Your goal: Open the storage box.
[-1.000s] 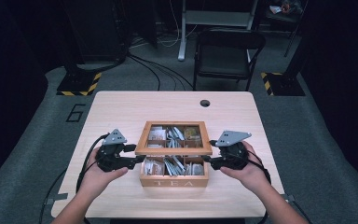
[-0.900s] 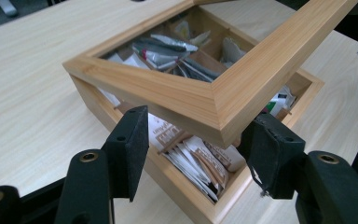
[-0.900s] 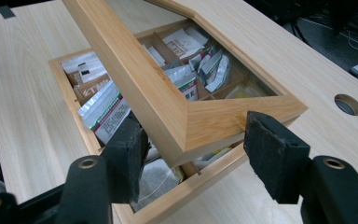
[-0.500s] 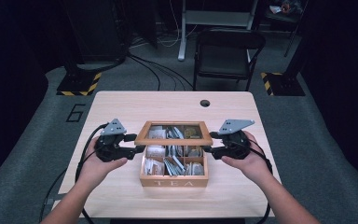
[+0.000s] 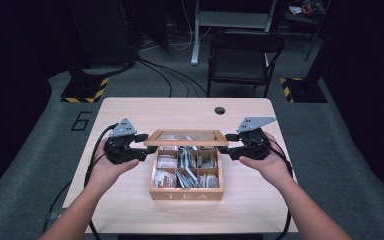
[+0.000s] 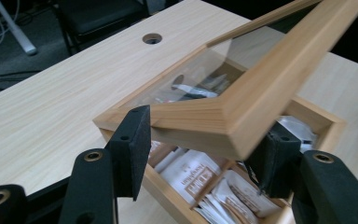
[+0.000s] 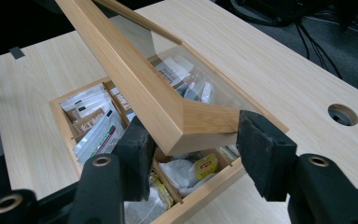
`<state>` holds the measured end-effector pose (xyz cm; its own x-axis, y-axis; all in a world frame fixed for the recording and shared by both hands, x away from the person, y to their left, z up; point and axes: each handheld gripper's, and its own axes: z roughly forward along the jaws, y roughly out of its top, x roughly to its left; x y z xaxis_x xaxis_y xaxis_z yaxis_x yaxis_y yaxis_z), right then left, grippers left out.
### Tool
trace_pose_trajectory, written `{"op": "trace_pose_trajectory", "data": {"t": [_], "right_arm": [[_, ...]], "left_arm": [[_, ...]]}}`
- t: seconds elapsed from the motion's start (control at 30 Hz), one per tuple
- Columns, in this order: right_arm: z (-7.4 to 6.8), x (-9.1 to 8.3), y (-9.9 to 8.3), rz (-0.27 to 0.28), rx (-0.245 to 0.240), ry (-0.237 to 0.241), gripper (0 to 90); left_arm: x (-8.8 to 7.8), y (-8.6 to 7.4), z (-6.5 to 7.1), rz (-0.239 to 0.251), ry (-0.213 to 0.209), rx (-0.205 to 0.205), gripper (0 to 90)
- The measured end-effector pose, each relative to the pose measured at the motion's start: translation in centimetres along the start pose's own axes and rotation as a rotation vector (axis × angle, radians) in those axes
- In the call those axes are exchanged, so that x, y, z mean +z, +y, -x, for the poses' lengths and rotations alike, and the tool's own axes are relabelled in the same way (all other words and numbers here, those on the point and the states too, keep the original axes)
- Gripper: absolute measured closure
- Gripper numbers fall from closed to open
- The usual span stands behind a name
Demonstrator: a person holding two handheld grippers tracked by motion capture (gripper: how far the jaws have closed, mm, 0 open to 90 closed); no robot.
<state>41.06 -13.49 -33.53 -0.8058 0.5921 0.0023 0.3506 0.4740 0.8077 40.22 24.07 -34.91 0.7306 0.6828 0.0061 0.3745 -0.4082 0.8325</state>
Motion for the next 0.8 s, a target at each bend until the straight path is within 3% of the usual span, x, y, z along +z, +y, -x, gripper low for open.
{"op": "trace_pose_trajectory", "data": {"t": [0.17,0.47,0.57,0.8], "right_arm": [[0.4,0.0,0.5,-0.003,-0.003,-0.002,49.3],[1.0,0.1,0.8,0.032,0.021,-0.004,49.9],[1.2,0.3,0.6,0.055,0.026,-0.032,46.1],[1.7,2.0,0.0,0.033,0.015,-0.094,45.5]], "left_arm": [[1.2,0.2,-0.7,-0.002,0.035,-0.007,45.9],[1.6,0.4,-1.3,0.019,0.055,-0.016,51.3],[1.6,0.5,-1.3,0.031,0.063,-0.023,52.4],[1.7,0.9,-1.7,0.030,0.067,-0.038,54.2]]}}
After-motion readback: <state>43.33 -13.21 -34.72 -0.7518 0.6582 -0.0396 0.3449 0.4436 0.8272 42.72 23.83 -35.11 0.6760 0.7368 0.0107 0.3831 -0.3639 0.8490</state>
